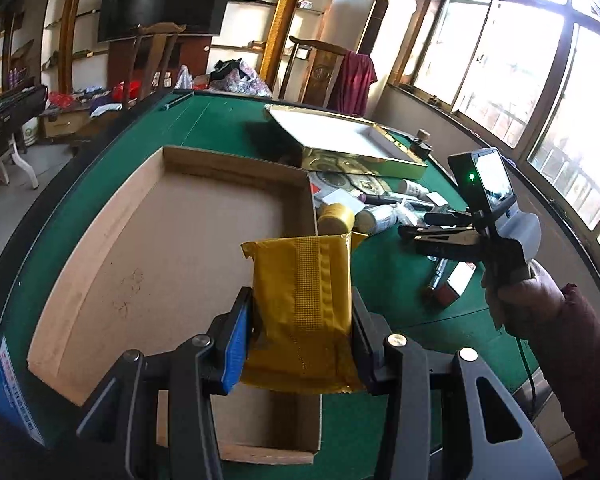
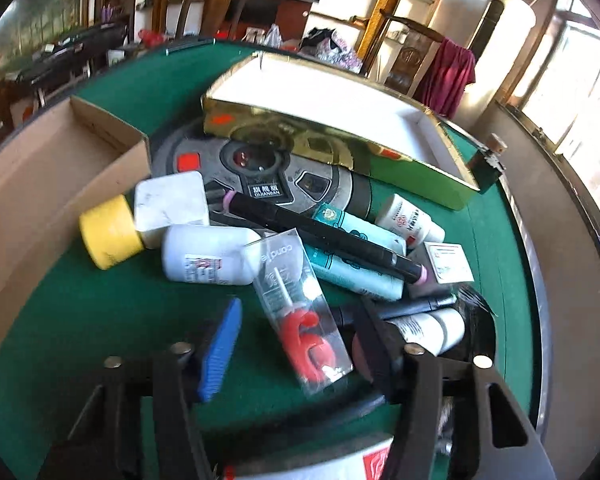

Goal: Organize objects
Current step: 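Carry the pouch into the box with left gripper while right grasps red candle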

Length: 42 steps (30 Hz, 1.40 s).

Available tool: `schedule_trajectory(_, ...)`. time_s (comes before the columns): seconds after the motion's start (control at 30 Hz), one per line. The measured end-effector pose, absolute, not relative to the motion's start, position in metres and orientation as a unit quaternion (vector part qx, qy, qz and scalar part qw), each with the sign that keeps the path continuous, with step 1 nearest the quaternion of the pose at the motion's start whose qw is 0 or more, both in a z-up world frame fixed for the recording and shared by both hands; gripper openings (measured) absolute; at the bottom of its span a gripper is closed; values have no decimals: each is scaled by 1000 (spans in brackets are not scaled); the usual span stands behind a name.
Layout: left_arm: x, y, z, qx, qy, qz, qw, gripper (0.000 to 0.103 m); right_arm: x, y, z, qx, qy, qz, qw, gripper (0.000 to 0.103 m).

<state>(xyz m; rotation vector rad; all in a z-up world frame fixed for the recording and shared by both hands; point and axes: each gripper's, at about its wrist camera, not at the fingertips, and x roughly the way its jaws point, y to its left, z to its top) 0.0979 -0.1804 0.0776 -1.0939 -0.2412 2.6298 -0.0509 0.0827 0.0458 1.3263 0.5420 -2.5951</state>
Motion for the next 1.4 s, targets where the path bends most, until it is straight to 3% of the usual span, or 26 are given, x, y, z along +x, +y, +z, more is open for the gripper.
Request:
schedule_trajectory(0.07,98,-182,76,-381,-88,910,140,43,-57,85,42,459,169,-868,92,41)
schedule_trajectory(0.2,97,-183,77,-381,-91,910,138,43,-58,96,43,468,120,-869,105,33)
schedule_trajectory(0.5,98,-194,88,-375,-107,911,136,43,-31,110,84,440,22,-887,139,33)
schedule_trajectory(0.8,52,-210,119,-367,-77,921,108,43,-23,54,132,446,-90,-846,277,34)
schedule_trajectory(0.93,-1,-216,100,-406,-87,905,95,43,-47,3,116,480,-126,-815,301,34)
schedule_trajectory(1.3,-77,-224,42,-458,-118,878,72,43,-115,-62,51,541,-119,-806,210,34)
schedule_trajectory(1.4,-80,-230,38,-459,-133,876,67,54,-121,-67,46,548,-114,-804,203,36)
